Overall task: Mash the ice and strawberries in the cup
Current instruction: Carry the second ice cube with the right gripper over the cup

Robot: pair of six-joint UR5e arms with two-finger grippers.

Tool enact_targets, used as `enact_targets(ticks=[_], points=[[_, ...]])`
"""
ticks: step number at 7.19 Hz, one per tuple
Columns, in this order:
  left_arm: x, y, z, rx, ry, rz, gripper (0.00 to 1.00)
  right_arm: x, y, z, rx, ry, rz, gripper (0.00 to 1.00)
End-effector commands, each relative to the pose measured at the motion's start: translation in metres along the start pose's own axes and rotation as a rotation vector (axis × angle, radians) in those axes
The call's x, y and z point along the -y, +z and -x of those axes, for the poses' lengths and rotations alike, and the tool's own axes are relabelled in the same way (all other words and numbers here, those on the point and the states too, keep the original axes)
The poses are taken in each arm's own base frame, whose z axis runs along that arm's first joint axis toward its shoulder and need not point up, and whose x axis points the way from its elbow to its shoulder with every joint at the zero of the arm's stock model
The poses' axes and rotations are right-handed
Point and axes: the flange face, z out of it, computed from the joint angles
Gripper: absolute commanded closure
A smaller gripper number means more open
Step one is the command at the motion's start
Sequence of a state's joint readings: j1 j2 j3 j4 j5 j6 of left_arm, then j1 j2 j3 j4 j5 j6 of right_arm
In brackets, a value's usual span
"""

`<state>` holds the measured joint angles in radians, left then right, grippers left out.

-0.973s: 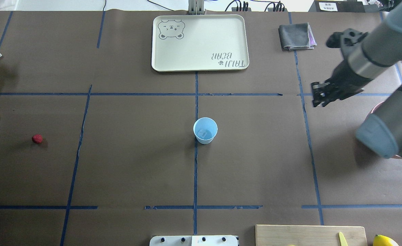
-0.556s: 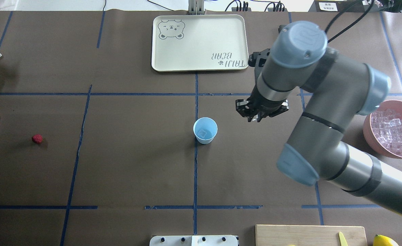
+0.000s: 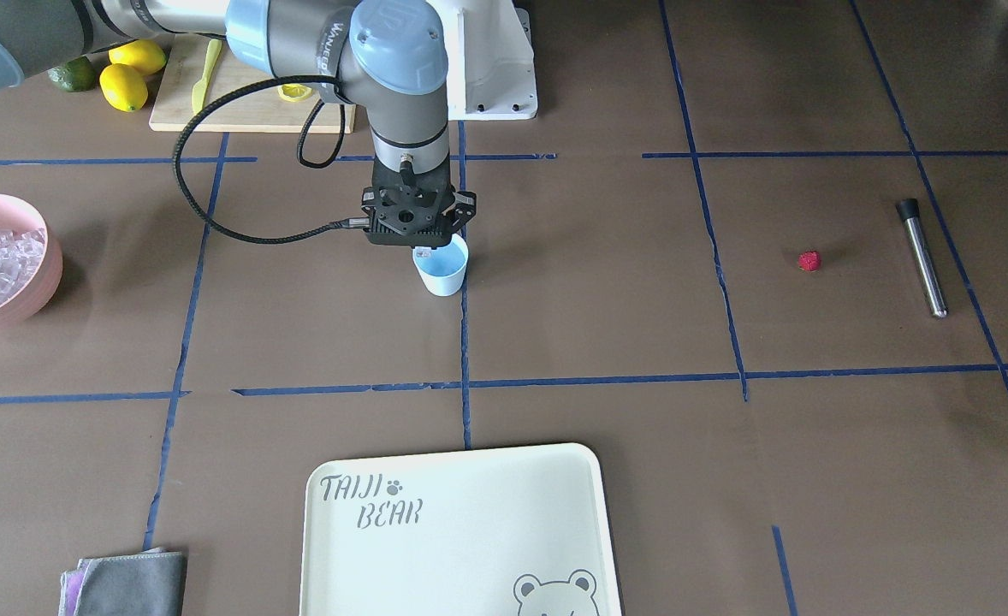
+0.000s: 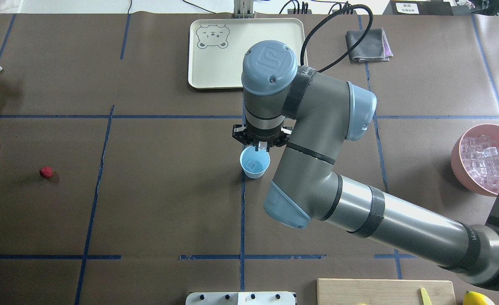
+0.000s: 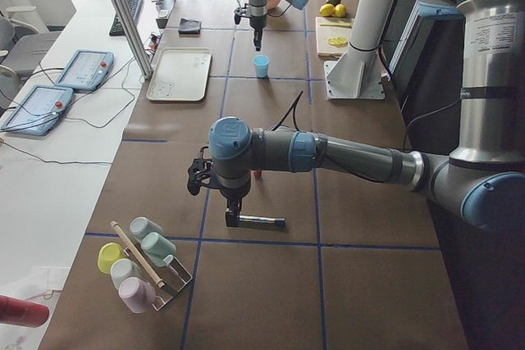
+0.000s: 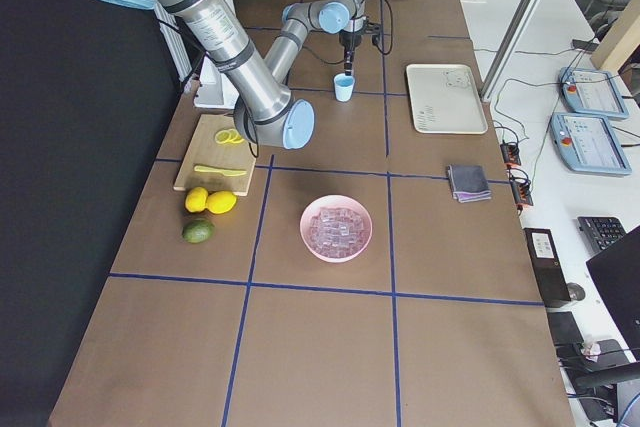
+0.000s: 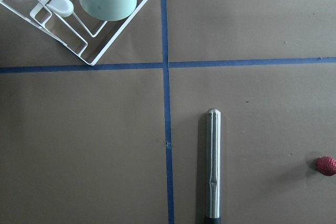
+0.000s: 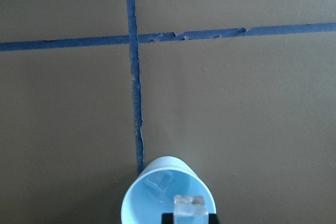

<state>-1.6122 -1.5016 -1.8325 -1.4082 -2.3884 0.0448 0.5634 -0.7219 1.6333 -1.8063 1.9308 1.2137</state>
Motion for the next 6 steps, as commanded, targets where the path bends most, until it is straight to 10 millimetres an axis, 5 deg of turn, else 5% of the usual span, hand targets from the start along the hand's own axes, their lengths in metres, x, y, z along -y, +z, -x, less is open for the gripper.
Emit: enact_targets(ticks=[1,2,4,6], points=[[0.0001,-0.0003,-0.0001,0.002,0.000,0.000,0.00,-0.0050,0.0158,0.0094,-0.010,-0.006,0.014,0.99],[0.0001,-0.0003,-0.0003,0.000,0.000,-0.001,0.00,-0.0090,0.0194,0.0115,-0.012,-0.009,0.019,0.95],[0.0002,-0.0004,-0.0002,0.002,0.001,-0.002,0.00,-0.0095,0.0167,0.0136,-0.004,-0.008,0.018,0.68],[0.0002,-0.0004,-0.0002,0.002,0.003,-0.002,0.00,-0.0107,0.0182,0.0126,-0.006,-0.007,0.021,0.58]])
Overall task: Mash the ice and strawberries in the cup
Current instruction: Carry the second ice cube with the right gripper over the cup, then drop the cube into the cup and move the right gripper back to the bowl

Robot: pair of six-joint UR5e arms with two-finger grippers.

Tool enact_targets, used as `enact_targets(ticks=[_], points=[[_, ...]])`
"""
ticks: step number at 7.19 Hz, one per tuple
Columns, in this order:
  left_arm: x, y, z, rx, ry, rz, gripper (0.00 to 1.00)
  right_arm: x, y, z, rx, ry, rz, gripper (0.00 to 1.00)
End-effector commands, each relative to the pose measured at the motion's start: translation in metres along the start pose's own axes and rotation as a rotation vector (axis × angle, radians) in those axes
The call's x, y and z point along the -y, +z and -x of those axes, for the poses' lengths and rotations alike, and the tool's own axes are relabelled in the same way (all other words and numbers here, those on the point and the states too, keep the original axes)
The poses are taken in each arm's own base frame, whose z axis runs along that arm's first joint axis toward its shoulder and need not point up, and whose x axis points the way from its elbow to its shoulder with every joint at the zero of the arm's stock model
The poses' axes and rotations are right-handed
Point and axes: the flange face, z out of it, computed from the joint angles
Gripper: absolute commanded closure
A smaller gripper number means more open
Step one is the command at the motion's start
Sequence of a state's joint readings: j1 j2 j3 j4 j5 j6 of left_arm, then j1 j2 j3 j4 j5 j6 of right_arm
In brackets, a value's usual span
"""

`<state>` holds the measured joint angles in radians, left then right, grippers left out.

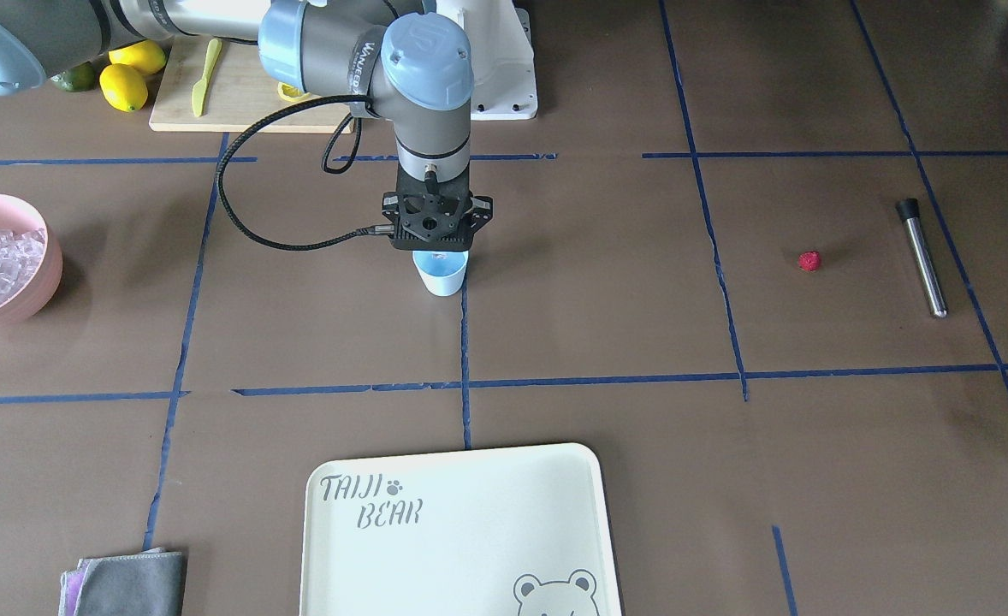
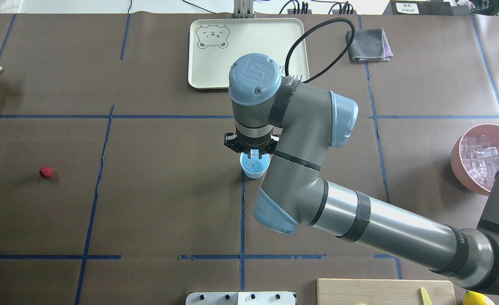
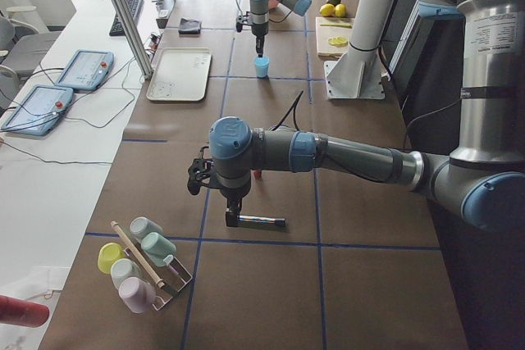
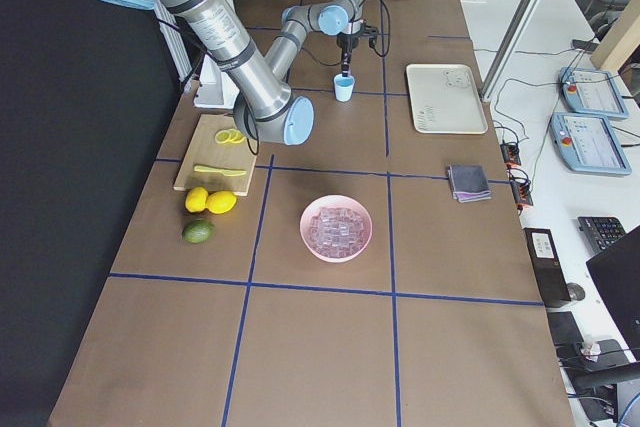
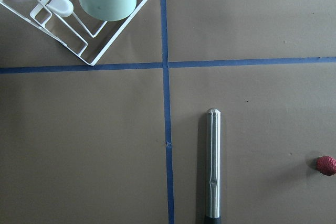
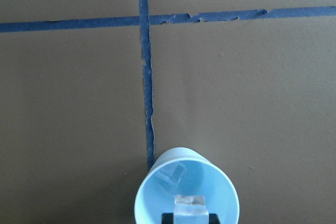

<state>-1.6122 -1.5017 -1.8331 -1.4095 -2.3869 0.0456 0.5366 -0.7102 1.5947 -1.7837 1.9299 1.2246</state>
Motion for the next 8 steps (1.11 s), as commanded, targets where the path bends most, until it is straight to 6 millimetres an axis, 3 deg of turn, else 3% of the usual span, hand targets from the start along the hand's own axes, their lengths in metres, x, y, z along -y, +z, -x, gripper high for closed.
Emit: enact_targets(ticks=[1,2,3,4,6,7,8], points=[[0.000,0.000,0.000,0.000,-0.001,0.000,0.00,-0.001,-0.001,0.001,0.001,0.000,0.002,0.55],[0.000,0.000,0.000,0.000,-0.001,0.001,0.00,-0.001,0.001,0.000,-0.001,0.001,0.003,0.47],[0.000,0.000,0.000,0.000,-0.001,0.001,0.00,-0.001,0.000,0.000,-0.001,0.001,0.003,0.21],[0.000,0.000,0.000,0.000,0.001,0.000,0.00,-0.001,0.000,0.000,0.001,0.000,0.002,0.02],[0.000,-0.001,-0.001,0.000,0.002,-0.001,0.00,-0.002,-0.013,-0.001,0.020,-0.021,-0.020,0.01],[0.000,0.000,0.000,0.000,-0.001,0.000,0.00,0.022,-0.030,-0.016,0.025,0.012,-0.049,0.01],[0.000,0.000,-0.001,-0.001,-0.001,0.000,0.00,0.057,-0.036,-0.071,0.010,0.080,-0.060,0.01]])
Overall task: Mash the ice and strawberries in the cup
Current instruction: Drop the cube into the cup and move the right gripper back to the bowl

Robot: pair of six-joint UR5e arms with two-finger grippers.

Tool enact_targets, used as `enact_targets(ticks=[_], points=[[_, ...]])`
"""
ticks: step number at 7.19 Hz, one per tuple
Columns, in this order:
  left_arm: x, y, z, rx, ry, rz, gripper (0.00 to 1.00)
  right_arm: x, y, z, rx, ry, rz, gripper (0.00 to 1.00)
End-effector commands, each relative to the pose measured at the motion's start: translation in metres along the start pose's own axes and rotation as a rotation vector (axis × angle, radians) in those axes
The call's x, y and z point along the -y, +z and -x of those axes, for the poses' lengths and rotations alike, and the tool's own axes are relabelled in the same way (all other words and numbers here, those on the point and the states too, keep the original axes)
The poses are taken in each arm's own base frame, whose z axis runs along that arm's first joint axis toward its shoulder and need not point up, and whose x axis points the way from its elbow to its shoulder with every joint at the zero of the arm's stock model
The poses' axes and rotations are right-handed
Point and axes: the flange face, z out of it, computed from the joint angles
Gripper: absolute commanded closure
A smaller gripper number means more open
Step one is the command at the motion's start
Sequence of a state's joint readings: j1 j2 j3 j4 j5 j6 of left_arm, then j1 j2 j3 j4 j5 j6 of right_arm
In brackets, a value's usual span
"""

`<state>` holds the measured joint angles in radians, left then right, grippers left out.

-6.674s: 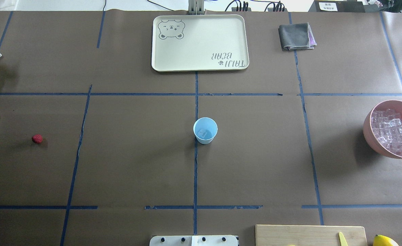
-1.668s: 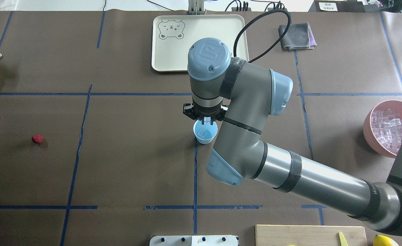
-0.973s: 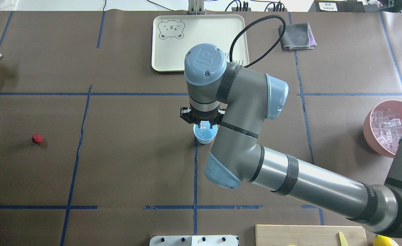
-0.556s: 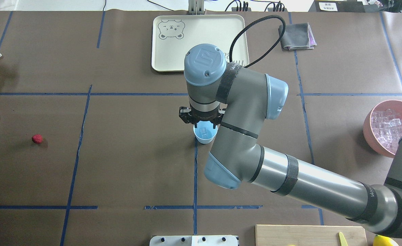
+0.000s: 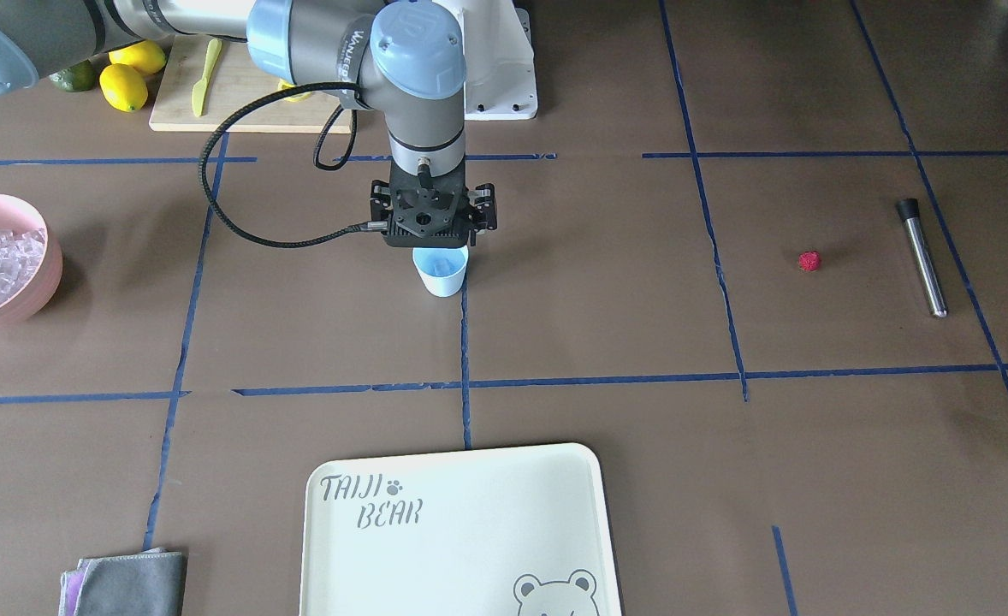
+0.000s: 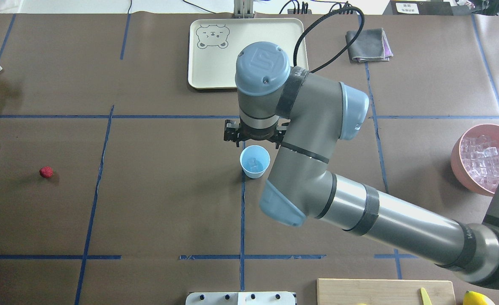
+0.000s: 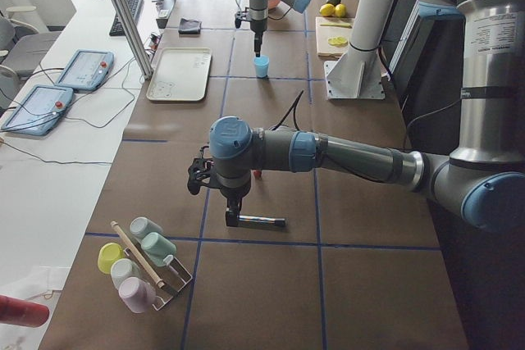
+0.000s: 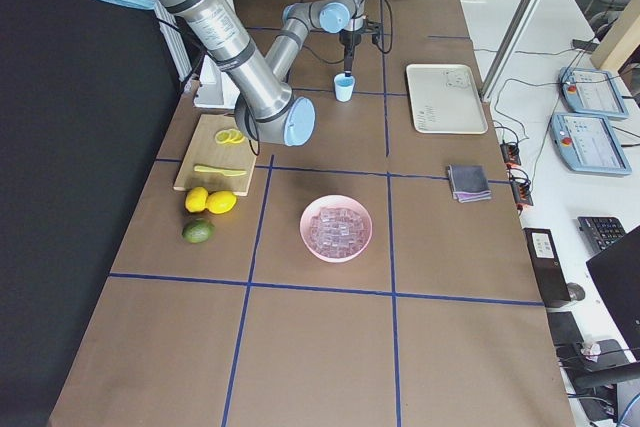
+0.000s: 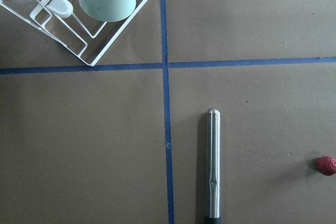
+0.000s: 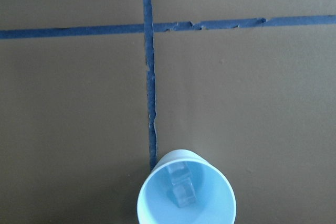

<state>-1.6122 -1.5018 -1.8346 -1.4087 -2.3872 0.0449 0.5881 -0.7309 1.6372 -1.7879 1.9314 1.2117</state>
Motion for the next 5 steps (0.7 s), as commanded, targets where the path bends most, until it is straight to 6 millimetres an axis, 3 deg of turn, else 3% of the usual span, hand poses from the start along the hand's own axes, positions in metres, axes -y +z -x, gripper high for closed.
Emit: enact_targets(ticks=[1,2,3,5], points=[[0.001,-0.002,-0.003,0.001,0.005,-0.005,0.00,0.052,-0.024,-0.102,-0.003,0.071,-0.035,0.01],[0.001,-0.005,-0.006,0.001,0.010,-0.010,0.00,0.046,-0.041,-0.153,0.002,0.002,-0.070,0.01],[0.001,-0.006,-0.007,0.001,0.013,-0.012,0.00,0.056,-0.051,-0.192,-0.006,0.036,-0.086,0.01],[0.000,-0.013,-0.013,0.001,0.018,-0.025,0.00,0.066,-0.092,-0.329,0.038,0.009,-0.037,0.01]])
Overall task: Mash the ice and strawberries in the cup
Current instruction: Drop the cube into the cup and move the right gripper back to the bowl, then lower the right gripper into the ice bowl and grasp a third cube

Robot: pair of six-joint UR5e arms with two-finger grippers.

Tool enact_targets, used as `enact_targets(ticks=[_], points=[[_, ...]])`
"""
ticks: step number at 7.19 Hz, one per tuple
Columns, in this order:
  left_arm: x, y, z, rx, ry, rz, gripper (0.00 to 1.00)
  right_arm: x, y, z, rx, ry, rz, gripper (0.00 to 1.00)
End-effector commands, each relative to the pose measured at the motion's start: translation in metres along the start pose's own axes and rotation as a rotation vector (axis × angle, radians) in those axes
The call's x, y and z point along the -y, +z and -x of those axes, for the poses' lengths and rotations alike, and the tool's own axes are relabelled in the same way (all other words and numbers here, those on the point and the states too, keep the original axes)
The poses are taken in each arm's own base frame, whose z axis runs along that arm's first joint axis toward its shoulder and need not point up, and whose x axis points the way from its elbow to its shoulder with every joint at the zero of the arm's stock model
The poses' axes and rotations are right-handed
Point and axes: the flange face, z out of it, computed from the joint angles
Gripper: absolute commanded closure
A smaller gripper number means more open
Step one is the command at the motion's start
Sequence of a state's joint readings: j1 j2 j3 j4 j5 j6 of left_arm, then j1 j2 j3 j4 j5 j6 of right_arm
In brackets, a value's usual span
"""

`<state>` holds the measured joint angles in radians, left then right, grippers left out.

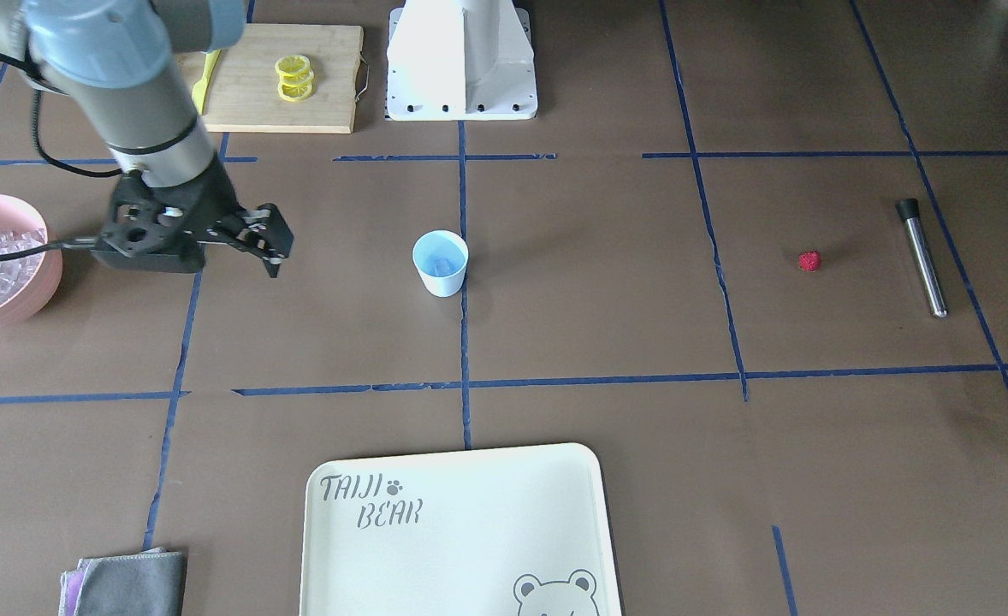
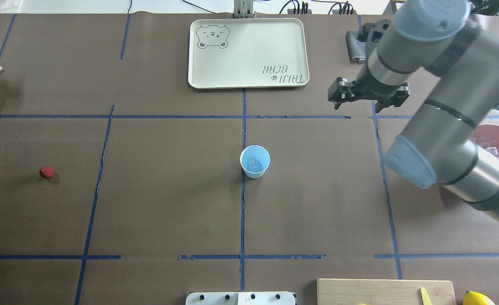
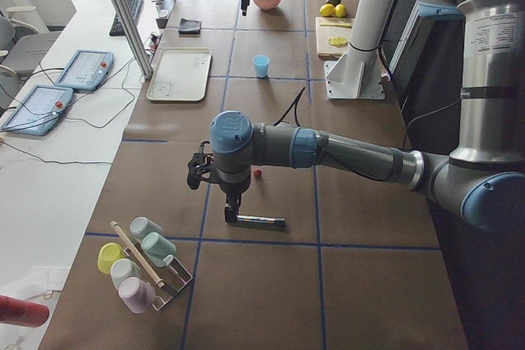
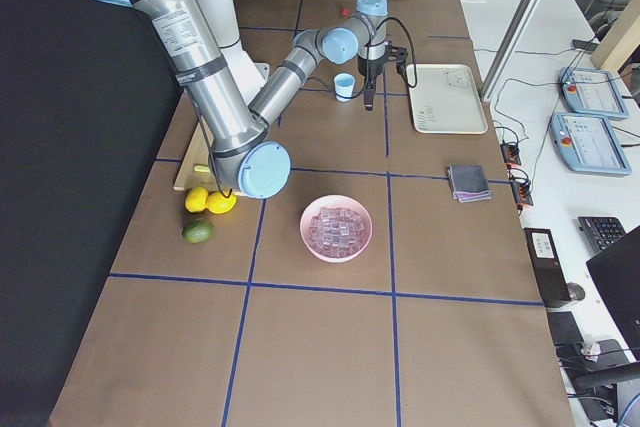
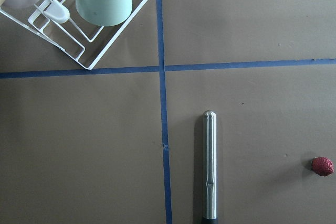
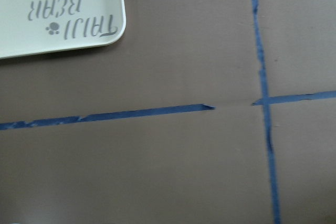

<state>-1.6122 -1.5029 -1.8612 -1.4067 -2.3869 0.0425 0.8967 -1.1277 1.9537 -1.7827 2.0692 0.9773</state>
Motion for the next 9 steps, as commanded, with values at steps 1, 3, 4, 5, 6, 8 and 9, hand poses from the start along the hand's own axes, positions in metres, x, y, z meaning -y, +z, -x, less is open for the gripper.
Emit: enact_targets(ticks=[1,3,4,5,6,8,9], points=[[0.000,-0.008,-0.008,0.001,0.001,-0.015,0.00,0.024,-0.044,-0.117,0.044,0.062,0.023,0.01],[0.000,-0.008,-0.009,0.001,0.002,-0.016,0.00,0.025,-0.023,-0.194,-0.011,-0.006,0.057,0.01],[0.000,-0.008,-0.009,0.001,0.000,-0.016,0.00,0.019,-0.016,-0.226,-0.029,-0.053,0.074,0.01],[0.000,-0.010,-0.011,0.001,0.005,-0.020,0.00,0.008,-0.011,-0.241,-0.038,-0.055,0.083,0.01],[0.000,-0.011,-0.011,0.001,0.006,-0.021,0.00,-0.009,0.001,-0.265,-0.022,-0.074,0.062,0.01],[-0.001,-0.010,-0.011,0.001,0.004,-0.019,0.00,-0.017,0.028,-0.297,-0.013,-0.066,0.053,0.01],[-0.001,-0.010,-0.011,0.001,0.005,-0.020,0.00,-0.012,0.045,-0.310,-0.026,-0.048,0.068,0.01]])
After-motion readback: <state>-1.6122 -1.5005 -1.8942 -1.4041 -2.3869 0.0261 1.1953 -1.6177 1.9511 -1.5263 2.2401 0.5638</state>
